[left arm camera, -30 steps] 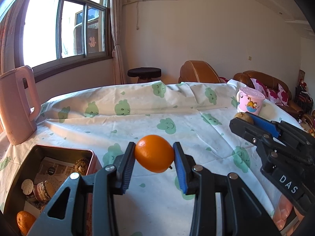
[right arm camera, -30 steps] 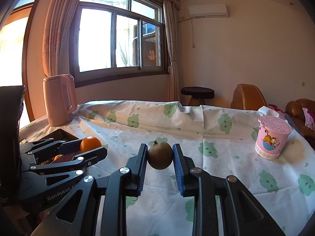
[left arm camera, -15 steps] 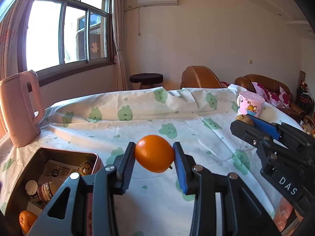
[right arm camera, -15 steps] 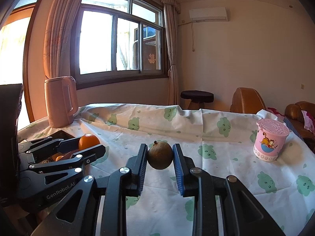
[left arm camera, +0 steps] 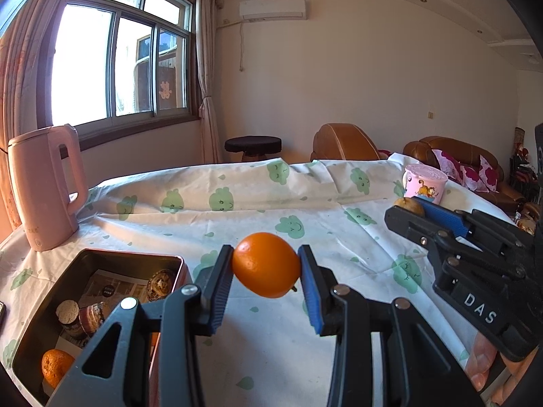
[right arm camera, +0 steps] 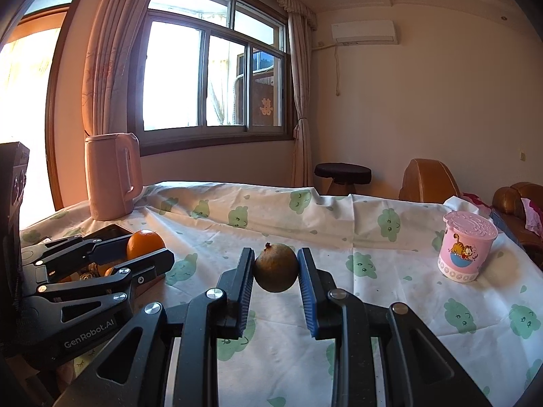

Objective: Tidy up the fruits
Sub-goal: 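Lift the orange in the left tool while the right tool holds the brown fruit up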

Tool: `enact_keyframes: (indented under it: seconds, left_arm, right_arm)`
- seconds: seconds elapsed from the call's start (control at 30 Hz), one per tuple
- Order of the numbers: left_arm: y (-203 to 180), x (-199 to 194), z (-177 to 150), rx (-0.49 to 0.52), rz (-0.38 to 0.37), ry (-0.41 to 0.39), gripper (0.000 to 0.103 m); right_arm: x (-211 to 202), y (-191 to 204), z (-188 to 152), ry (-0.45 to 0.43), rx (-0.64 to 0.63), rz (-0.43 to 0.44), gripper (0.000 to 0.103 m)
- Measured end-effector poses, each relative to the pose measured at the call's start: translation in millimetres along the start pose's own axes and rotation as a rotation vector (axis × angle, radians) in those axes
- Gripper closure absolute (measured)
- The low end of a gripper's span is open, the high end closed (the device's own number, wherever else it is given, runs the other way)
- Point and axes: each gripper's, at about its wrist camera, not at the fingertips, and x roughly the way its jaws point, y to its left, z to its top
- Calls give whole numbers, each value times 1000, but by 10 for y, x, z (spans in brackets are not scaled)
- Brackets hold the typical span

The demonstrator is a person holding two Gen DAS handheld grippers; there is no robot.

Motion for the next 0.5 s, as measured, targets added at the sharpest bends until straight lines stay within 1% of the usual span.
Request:
enact_keyframes:
  seconds: [0.2,0.5]
  left_arm:
    - [67,-159,-59,9,-4,-3,63]
    - [279,-345,-118,-15,17,-9,63]
  right_arm:
    - [-20,141,-12,11,-6,42,75]
    - [10,443,-15,35,-25,114,75]
